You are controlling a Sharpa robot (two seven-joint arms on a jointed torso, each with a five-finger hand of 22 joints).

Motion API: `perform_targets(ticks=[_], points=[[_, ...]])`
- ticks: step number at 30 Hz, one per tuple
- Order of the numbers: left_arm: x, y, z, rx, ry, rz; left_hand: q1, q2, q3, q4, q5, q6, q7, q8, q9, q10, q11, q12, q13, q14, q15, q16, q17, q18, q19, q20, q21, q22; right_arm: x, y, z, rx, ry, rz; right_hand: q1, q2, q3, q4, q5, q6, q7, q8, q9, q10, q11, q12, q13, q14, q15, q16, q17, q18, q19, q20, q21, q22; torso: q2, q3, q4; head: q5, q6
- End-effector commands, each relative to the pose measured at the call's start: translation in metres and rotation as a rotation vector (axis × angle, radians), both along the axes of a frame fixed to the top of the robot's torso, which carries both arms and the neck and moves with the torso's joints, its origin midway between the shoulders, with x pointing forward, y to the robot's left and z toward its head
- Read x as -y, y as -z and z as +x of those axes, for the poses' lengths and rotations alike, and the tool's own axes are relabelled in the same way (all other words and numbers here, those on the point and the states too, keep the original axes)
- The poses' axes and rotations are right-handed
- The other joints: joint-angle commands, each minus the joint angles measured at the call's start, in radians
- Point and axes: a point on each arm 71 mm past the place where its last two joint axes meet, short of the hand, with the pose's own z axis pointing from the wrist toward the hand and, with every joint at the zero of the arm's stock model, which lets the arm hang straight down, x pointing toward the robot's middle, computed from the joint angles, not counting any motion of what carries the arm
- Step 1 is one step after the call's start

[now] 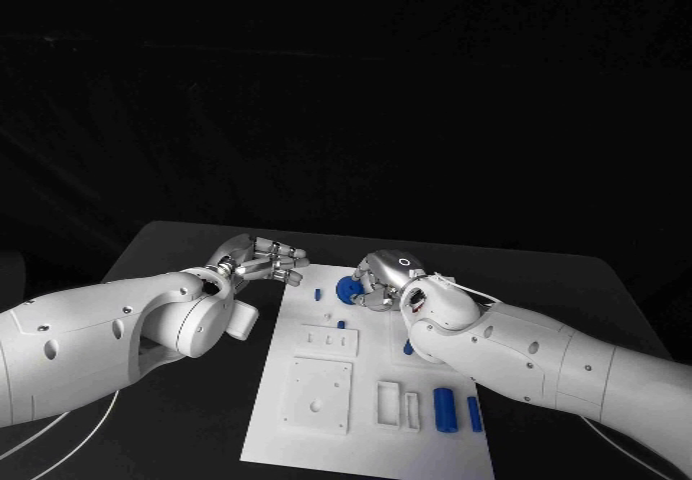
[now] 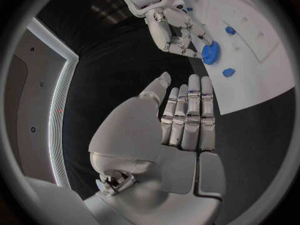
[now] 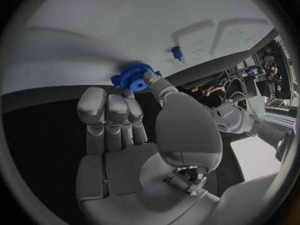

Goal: Assemble the parts on the task board

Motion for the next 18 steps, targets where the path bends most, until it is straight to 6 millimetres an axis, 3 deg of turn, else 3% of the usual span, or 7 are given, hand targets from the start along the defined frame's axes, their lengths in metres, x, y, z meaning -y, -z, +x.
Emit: perform_targets(ticks=[1, 16, 18], points=[[0.0028, -0.0008, -0.0004, 0.003, 0.019, -0.002, 0.002, 0.002, -0.002, -0.005, 0.001, -0.01, 0.0, -0.002, 0.0, -0.007, 0.002, 0.001, 0.001, -0.004, 0.004, -0.002, -0.001, 0.004, 0.002, -0.001, -0.003, 0.001, -0.0017, 0.0036, 0.0006, -0.018, -0.008, -0.034, 0.007, -0.001, 0.001, 0.008, -0.004, 0.009, -0.005, 0.003, 0.001, 0.0, -0.004, -0.002, 0.001, -0.001, -0.004, 0.0, -0.003, -0.003, 0.048, -0.007, 0.004, 0.115, -0.001, 0.0005, -0.0005, 0.0, -0.001], [0.0041, -0.0007, 0.0, 0.001, 0.023, -0.002, 0.002, 0.002, -0.002, -0.005, 0.001, -0.01, 0.0, -0.002, 0.0, -0.007, 0.002, 0.001, 0.001, -0.004, 0.004, -0.002, -0.001, 0.004, 0.002, -0.001, -0.003, 0.001, -0.0051, 0.0116, 0.0038, -0.061, -0.003, -0.06, 0.007, -0.004, -0.016, 0.017, -0.022, -0.024, 0.004, 0.003, 0.0, -0.009, 0.002, -0.015, -0.008, -0.002, 0.0, -0.008, -0.009, -0.001, 0.045, -0.003, -0.006, 0.113, -0.001, 0.0003, -0.0009, 0.0, -0.003], [0.0041, -0.0006, 0.0001, 0.0, 0.023, -0.002, 0.002, 0.002, -0.002, -0.005, 0.001, -0.01, 0.0, -0.002, 0.0, -0.007, 0.002, 0.001, 0.001, -0.004, 0.004, -0.002, -0.001, 0.004, 0.002, -0.001, -0.003, 0.001, -0.0051, 0.0115, 0.0039, -0.061, -0.003, -0.054, 0.006, -0.01, -0.026, 0.02, -0.031, -0.075, 0.017, 0.002, -0.002, -0.012, 0.01, -0.019, -0.012, -0.003, 0.004, -0.01, -0.011, 0.002, 0.045, 0.0, -0.008, 0.113, 0.0, 0.0004, -0.0019, 0.001, -0.002]])
